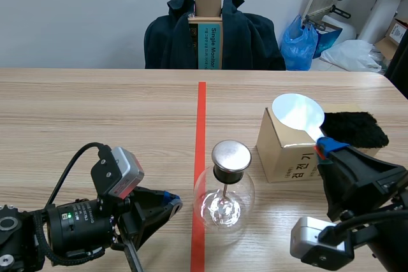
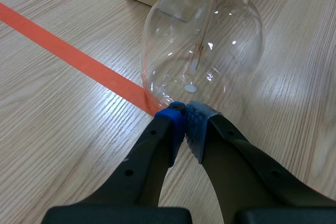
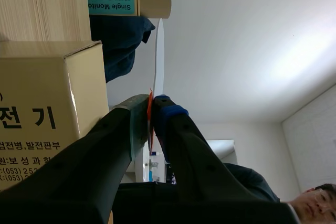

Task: Do the electroscope experiment.
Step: 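Move the plate toward and away from the electroscope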

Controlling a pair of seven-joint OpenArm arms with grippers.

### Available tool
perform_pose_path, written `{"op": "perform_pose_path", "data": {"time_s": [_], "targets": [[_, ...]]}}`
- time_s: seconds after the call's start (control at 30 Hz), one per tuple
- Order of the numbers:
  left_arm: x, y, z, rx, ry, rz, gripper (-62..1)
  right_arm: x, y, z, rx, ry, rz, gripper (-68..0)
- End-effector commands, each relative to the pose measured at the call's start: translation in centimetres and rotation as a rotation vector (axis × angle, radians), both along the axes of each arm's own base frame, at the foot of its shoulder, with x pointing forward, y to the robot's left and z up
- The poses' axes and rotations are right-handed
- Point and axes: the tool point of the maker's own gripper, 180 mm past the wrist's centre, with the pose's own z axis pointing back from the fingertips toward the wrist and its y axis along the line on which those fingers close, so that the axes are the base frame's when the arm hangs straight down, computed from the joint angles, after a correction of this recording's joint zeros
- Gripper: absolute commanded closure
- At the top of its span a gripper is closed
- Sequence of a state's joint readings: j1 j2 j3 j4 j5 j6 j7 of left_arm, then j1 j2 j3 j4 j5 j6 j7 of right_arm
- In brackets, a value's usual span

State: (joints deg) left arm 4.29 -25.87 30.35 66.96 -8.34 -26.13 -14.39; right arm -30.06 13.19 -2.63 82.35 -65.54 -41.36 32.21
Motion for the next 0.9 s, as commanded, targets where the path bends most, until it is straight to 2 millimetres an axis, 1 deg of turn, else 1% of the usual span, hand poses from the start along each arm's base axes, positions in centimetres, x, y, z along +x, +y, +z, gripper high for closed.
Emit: {"op": "perform_pose_path", "data": {"time_s": [0.0, 0.13, 0.57, 0.87], "targets": [[0.2, -0.4, 1.0, -0.032, -0.021, 0.004, -1.7, 0.3, -0.2, 1.4, -0.011, -0.069, 0.004, -0.8], [0.2, -0.4, 1.0, -0.032, -0.021, 0.004, -1.7, 0.1, 0.1, 1.4, -0.013, -0.069, 0.022, -0.8], [0.2, -0.4, 1.0, -0.032, -0.021, 0.004, -1.7, -1.6, 3.0, 0.6, -0.027, -0.031, 0.21, -0.8], [0.2, -0.4, 1.0, -0.032, -0.021, 0.004, -1.7, -2.9, 4.5, 0.2, -0.032, -0.011, 0.324, -0.8]]}}
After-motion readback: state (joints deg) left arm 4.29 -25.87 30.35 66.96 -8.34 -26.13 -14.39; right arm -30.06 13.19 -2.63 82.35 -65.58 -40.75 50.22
